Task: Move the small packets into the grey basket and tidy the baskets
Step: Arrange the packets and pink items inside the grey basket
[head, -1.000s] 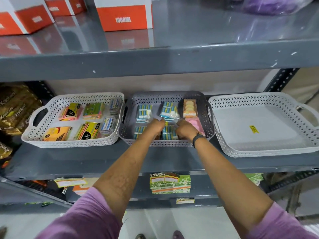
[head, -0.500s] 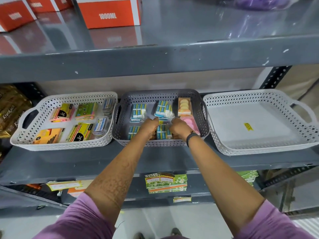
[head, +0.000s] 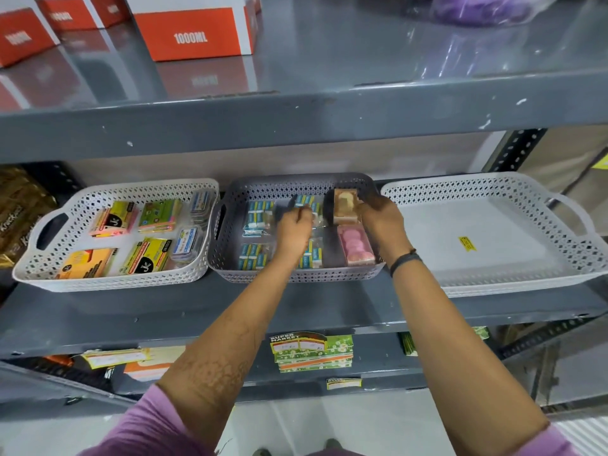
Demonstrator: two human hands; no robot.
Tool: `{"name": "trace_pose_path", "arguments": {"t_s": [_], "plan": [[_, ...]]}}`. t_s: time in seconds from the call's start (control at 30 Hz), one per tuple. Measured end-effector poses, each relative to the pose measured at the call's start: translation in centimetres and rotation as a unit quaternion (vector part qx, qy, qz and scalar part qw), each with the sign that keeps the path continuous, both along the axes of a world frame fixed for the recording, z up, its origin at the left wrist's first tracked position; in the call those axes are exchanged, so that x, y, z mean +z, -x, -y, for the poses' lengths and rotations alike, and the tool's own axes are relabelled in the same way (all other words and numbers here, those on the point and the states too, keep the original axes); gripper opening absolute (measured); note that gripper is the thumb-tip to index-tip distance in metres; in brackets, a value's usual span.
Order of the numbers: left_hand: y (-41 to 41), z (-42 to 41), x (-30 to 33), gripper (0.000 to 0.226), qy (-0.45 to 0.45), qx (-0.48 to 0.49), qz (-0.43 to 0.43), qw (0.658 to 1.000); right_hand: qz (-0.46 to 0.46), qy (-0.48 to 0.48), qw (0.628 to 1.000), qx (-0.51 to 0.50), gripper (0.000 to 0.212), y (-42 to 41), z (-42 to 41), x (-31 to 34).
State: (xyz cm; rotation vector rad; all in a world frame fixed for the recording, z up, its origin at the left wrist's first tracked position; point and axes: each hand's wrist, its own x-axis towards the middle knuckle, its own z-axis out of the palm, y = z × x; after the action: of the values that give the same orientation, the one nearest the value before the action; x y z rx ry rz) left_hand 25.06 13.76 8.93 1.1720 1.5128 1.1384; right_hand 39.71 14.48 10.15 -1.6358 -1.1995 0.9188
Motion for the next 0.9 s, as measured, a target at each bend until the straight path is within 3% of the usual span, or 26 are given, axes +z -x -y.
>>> {"name": "trace_pose_path", "arguments": {"t_s": [0.07,0.13,0.27,0.43,0.53,0.73,0.9], "plan": [[-1.7,0.2,0.4,0.032,0.116,-0.061,0.113,0.985,-0.142,0.061,0.987,0.040,0.035,-0.3,-0.1,-0.6],[-2.9,-0.1,0.1,0.047,0.217,-0.118,0.119,0.962,-0.240,0.109,0.963,0.061,0.025,-0.3,0.2,-0.6],[-4.0,-0.3,-0.7,0.059,0.258,-0.122,0.130,0.950,-0.328,0.173,0.926,0.072,0.019,-0.7,0.5,-0.6],[-4.4,-0.4,-0.5,0.061,0.272,-0.116,0.140,0.945,-0.342,0.201,0.916,0.066,0.024,-1.0,0.1,-0.7],[-4.8,-0.3,0.2,0.049,0.266,-0.122,0.110,0.950,-0.352,0.219,0.909,0.039,0.030,-0.9,0.0,-0.5],[-5.9,-0.2,1.3,0.068,0.282,-0.097,0.068,0.952,-0.345,0.234,0.909,0.011,0.043,-0.7,-0.2,-0.5],[-5.9,-2.2,-1.5,0.081,0.285,-0.046,0.063,0.955,-0.335,0.230,0.913,0.008,0.050,-0.9,0.1,-0.1]]}}
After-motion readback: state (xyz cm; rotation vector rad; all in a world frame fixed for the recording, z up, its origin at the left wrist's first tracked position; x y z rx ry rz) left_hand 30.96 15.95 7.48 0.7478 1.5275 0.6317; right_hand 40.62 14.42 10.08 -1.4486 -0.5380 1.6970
